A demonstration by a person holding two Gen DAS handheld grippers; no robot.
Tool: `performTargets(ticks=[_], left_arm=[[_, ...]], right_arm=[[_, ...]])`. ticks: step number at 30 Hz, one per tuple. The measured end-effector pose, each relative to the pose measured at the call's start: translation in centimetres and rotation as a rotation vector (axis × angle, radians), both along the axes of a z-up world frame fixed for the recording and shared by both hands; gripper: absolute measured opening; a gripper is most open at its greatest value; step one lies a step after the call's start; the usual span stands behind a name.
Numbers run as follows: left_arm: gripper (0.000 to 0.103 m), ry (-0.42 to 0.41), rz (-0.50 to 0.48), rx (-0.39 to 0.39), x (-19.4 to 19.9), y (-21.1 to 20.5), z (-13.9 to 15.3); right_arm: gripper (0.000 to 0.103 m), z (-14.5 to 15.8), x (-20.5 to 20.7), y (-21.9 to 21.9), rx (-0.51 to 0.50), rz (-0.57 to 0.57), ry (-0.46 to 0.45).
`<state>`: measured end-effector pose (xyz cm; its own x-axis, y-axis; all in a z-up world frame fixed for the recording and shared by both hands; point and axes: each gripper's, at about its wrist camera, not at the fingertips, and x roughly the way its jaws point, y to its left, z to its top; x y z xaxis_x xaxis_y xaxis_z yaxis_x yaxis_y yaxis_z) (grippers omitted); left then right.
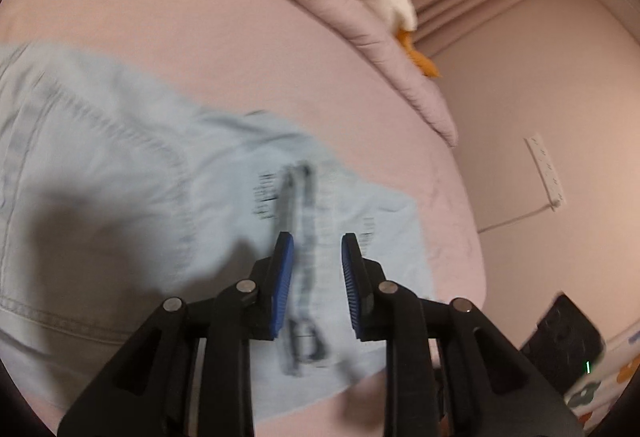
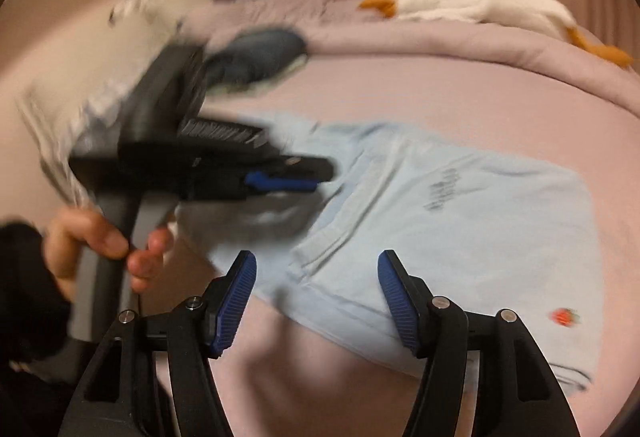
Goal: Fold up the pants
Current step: 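Lay the hem end over the waistband half and open the right gripper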
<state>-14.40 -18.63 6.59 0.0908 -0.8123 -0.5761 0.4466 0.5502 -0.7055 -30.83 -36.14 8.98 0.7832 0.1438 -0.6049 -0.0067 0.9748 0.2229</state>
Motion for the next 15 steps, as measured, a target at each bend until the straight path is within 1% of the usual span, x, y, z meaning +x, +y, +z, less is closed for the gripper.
performTargets(ticks=[2, 4, 5, 6, 7, 8, 10, 11, 13, 14, 15], left_arm=[[0.024, -0.017, -0.059, -0.020, -0.8, -2.4, 0.8], [0.021, -0.031, -0.135, -0.018, -2.3, -5.1, 1.1], [0.021, -0.036, -0.165, -0.007, -2.9, -6.1, 1.0], [0.020, -0.050, -0.191, 0.017, -3.5, -7.2, 0.8], [0.018, -0.076, -0.206, 0.049, -4.0, -8.3, 0.3], [0.004, -0.096, -0.212, 0.084, -4.2, -9.0, -0.2], [0.003, -0.121, -0.173, 0.184, -4.2, -8.9, -1.7], [0.003, -0.129, -0.143, 0.218, -3.9, -8.1, -2.4], [0.002, -0.147, -0.101, 0.253, -3.5, -6.1, -3.1], [0.002, -0.154, -0.085, 0.263, -3.3, -5.2, -3.3], [0.003, -0.145, -0.077, 0.248, -3.1, -4.1, -3.4]], right_arm=[[0.063, 0.8, -1.1, -2.5, 0.007, -0.108, -0.019], [0.063, 0.7, -1.5, -5.2, -0.039, -0.250, 0.024], [0.058, 0.5, -1.6, -6.1, -0.050, -0.294, 0.046], [0.045, 0.1, -1.8, -7.0, -0.048, -0.321, 0.067], [0.040, -0.3, -1.7, -7.5, -0.046, -0.336, 0.080], [0.038, -0.8, -1.6, -7.8, -0.056, -0.352, 0.096], [0.038, -1.7, -1.2, -7.7, -0.082, -0.352, 0.125], [0.038, -2.2, -1.1, -7.6, -0.100, -0.350, 0.141], [0.038, -3.3, -0.5, -7.1, -0.150, -0.344, 0.187], [0.038, -3.6, -1.2, -7.2, -0.174, -0.341, 0.192], [0.038, -3.7, -1.3, -7.0, -0.201, -0.336, 0.191]])
